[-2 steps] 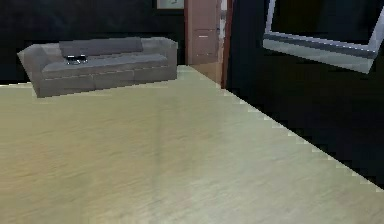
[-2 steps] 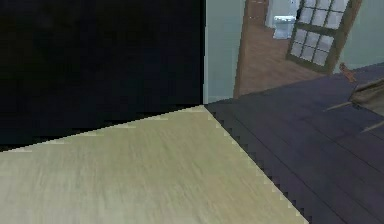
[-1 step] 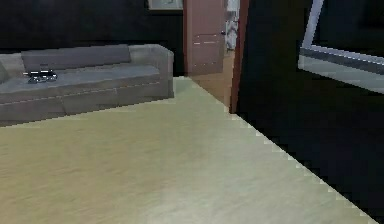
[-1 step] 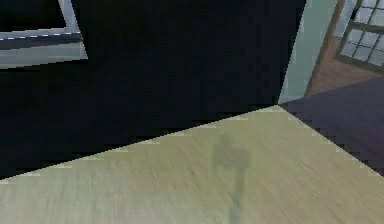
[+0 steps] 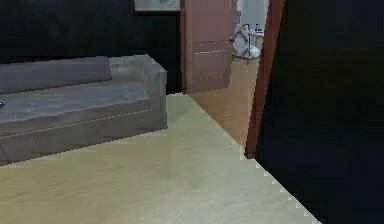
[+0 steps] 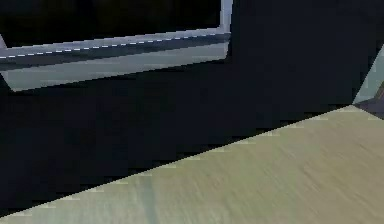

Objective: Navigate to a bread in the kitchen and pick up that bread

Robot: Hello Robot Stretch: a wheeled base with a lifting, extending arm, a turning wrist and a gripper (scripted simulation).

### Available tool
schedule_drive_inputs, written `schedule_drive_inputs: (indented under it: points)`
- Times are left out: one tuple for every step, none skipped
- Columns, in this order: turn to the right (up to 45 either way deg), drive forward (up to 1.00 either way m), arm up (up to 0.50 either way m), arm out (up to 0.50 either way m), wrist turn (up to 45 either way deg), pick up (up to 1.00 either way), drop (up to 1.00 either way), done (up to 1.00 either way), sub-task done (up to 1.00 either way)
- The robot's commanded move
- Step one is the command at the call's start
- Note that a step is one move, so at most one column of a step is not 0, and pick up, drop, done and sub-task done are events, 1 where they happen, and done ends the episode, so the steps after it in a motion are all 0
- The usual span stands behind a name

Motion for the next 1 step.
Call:
schedule_drive_inputs:
  points:
    - [0.0, 1.0, 0.0, 0.0, 0.0, 0.0, 0.0, 0.0, 0.0]
